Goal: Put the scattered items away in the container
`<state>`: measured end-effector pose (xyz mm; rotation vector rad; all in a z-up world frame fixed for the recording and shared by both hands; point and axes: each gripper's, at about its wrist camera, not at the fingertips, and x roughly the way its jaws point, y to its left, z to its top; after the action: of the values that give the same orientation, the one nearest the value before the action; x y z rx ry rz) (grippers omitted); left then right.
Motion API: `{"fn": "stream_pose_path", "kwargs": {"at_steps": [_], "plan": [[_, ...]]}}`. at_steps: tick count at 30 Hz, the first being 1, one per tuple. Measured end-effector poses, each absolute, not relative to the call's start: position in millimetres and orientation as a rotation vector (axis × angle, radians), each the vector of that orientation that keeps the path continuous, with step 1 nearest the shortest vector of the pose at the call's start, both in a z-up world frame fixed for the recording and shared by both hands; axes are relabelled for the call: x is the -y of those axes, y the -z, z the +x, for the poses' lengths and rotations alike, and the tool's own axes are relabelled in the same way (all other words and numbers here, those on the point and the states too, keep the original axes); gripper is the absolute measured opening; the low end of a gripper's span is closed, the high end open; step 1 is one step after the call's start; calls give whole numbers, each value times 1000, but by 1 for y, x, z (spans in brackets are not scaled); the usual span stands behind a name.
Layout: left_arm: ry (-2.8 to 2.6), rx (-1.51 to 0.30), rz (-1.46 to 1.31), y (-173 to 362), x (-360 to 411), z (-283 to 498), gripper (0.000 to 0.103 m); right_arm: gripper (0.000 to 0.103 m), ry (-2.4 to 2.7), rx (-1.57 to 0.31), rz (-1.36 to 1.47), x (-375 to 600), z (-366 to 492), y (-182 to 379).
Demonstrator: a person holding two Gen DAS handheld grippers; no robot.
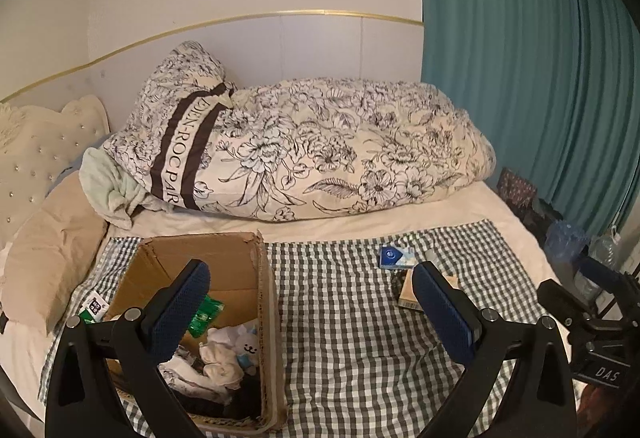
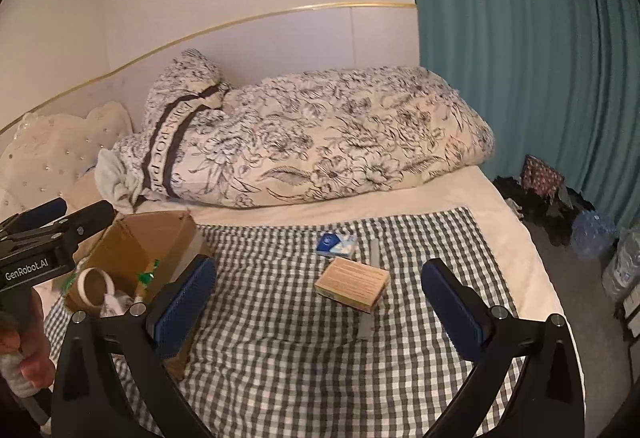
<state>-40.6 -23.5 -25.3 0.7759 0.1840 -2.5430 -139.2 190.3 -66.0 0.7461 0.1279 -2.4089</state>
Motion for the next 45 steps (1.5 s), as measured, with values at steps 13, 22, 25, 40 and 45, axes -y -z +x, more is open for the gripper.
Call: {"fn": "stream_pose_path", "kwargs": {"at_steps": [13,22,25,40,45], "plan": [[2507,-250,953,96,34,-96,103,103,2413,-175,928,-209,-199,142],[2575,-287,1090,148,14,-145,103,103,2349,-226,1067,-209,-227,205],[2619,-302,1139,165,2,-165,103,103,2334,-213,1102,-212,-234,222],[2815,-284,1399,246,-47,-258,103,103,2250,-225,1192,-206,-256,272],[2869,-340,1456,262,-48,-273,103,103,2231,-222,1201,-203,-260,283]]}}
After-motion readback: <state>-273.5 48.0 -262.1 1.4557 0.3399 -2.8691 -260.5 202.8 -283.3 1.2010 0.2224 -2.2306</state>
